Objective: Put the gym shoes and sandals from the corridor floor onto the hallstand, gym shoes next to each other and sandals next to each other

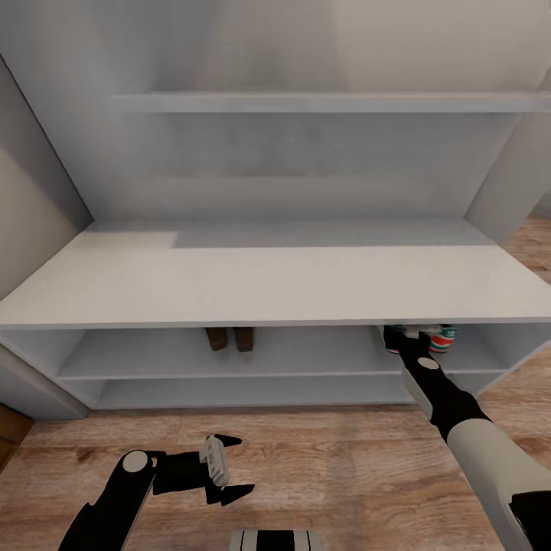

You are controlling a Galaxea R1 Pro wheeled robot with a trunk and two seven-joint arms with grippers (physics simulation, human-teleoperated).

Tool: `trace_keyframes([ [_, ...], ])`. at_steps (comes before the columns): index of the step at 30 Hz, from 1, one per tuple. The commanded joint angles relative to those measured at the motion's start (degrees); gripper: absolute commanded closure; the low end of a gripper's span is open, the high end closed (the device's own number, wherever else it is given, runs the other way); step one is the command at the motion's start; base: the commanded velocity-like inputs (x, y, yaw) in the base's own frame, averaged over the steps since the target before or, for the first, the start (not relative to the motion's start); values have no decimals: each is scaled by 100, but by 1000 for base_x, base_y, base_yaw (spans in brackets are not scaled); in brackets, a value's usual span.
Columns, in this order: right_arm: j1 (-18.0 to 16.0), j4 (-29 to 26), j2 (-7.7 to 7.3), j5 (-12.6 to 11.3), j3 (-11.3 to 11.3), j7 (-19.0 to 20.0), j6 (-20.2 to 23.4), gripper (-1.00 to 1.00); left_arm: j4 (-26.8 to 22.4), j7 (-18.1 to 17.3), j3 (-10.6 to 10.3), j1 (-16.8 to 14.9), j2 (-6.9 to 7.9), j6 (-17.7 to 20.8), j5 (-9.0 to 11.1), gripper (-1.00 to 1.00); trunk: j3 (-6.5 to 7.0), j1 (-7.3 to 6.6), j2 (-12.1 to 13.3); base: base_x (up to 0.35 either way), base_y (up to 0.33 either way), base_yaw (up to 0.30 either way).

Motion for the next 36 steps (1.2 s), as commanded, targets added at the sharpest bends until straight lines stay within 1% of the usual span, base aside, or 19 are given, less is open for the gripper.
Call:
trace_keyframes([
  [1,0,0,0,0,0,2,1,100,0,0,0,0,0,0,1,-100,0,0,0,0,-174,0],
  [5,1,0,1,0,-2,1,0,100,0,0,5,0,0,0,7,-100,0,0,0,0,-174,0],
  [11,0,0,1,0,-1,2,0,100,0,-4,7,0,0,4,11,-100,0,0,0,0,-69,0],
  [36,0,0,6,0,0,2,-1,100,0,-3,8,0,0,4,11,-100,0,0,0,0,-7,0],
])
